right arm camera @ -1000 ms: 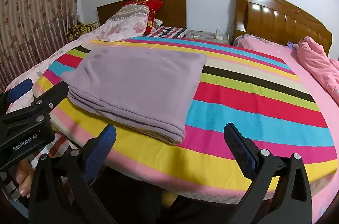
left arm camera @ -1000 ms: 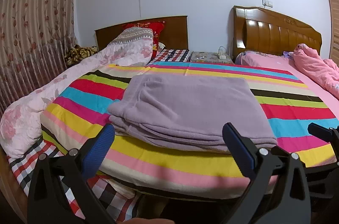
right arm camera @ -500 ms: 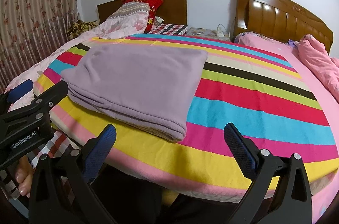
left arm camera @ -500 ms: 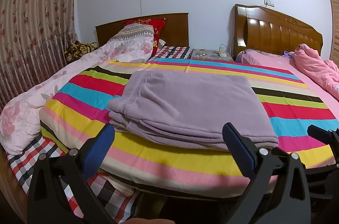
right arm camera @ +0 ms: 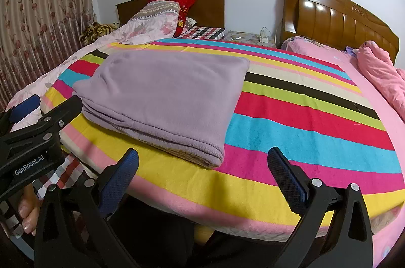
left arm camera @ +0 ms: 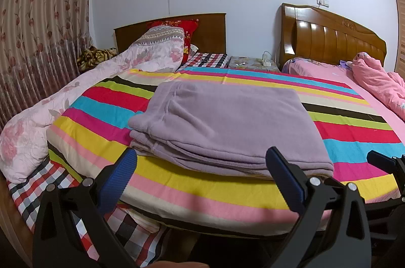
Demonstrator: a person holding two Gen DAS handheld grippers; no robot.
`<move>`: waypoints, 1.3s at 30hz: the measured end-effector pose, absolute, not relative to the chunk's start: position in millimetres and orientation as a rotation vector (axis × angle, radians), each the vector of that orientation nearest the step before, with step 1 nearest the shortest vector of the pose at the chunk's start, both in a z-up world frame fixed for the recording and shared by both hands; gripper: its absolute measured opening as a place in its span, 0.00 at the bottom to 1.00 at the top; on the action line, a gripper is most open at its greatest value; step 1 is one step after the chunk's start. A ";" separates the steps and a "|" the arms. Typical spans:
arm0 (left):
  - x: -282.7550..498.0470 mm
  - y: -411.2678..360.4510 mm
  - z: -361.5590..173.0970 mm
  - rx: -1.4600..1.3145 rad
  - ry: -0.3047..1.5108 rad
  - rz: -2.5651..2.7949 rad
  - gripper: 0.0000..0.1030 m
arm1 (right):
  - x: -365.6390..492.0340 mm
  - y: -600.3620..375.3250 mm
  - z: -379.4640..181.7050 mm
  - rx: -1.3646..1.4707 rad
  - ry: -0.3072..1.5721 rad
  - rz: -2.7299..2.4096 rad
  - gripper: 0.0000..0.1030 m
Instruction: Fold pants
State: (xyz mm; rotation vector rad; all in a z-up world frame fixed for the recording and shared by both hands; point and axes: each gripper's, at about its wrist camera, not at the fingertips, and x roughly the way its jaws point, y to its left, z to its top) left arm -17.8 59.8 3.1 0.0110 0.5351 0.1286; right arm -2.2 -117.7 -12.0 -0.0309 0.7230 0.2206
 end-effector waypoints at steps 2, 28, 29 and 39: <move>-17.2 60.2 3.2 0.010 0.536 0.128 0.99 | -2.2 -117.6 -12.0 -0.031 0.724 0.221 0.95; -14.7 62.4 1.2 -0.001 0.557 0.134 0.99 | -3.2 -116.7 -14.7 -0.034 0.726 0.225 0.95; -14.6 62.5 1.2 -0.001 0.557 0.134 0.99 | -3.5 -116.6 -14.9 -0.034 0.726 0.226 0.95; -14.6 63.5 1.5 0.000 0.557 0.132 0.99 | -3.7 -116.0 -14.2 -0.033 0.728 0.225 0.95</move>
